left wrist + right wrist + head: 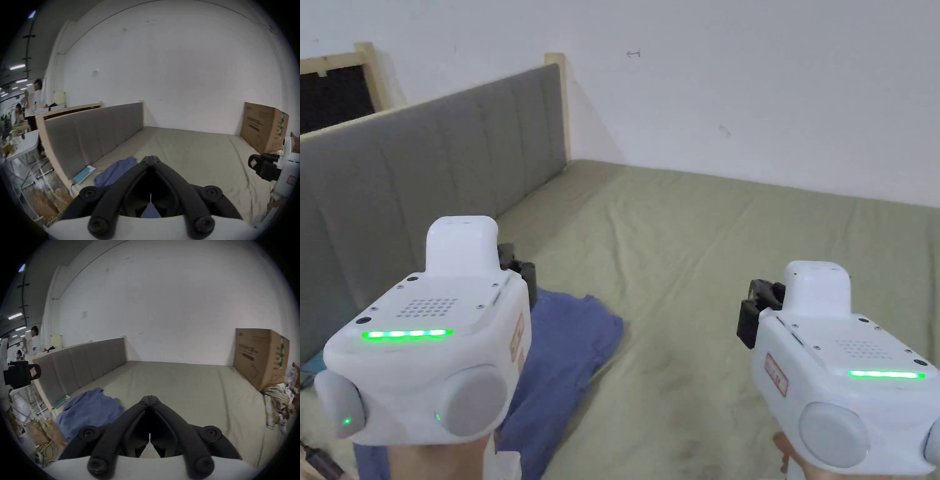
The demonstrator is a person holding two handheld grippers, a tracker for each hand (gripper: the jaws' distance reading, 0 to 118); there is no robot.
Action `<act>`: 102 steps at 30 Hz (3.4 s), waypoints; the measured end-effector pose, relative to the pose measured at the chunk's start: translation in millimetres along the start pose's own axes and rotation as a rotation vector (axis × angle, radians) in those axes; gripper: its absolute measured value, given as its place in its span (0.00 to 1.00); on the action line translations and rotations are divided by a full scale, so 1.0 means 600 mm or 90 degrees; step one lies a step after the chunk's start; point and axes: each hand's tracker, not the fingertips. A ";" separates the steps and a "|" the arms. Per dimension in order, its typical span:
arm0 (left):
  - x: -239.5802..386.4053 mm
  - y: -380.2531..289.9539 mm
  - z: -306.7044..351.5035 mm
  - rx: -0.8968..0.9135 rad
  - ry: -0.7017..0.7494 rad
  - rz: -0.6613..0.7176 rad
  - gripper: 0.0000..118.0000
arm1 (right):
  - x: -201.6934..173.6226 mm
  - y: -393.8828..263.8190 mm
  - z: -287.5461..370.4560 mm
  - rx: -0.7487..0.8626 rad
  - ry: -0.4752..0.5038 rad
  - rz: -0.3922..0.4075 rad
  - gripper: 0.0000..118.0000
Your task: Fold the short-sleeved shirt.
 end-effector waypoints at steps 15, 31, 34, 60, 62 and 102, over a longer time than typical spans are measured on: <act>-0.048 -0.116 -0.185 -0.238 -0.010 -0.016 0.53 | -0.072 -0.055 -0.085 -0.110 0.069 0.029 0.00; -0.025 -0.305 -0.433 -0.512 -0.083 -0.008 0.82 | -0.026 -0.158 -0.184 -0.265 0.042 0.000 0.00; -0.039 -0.298 -0.426 -0.475 -0.052 0.028 0.37 | -0.023 -0.168 -0.190 -0.277 0.043 -0.009 0.00; 0.106 0.047 -0.291 -0.326 -0.182 0.034 0.09 | 0.129 -0.082 -0.043 -0.178 -0.054 -0.115 0.00; 0.167 0.086 -0.268 -0.298 -0.232 0.005 0.09 | 0.151 -0.075 -0.021 -0.166 -0.075 -0.129 0.00; 0.532 -0.217 -0.123 -0.470 -0.551 -0.269 0.88 | 0.370 -0.124 0.146 -0.198 -0.279 -0.209 0.00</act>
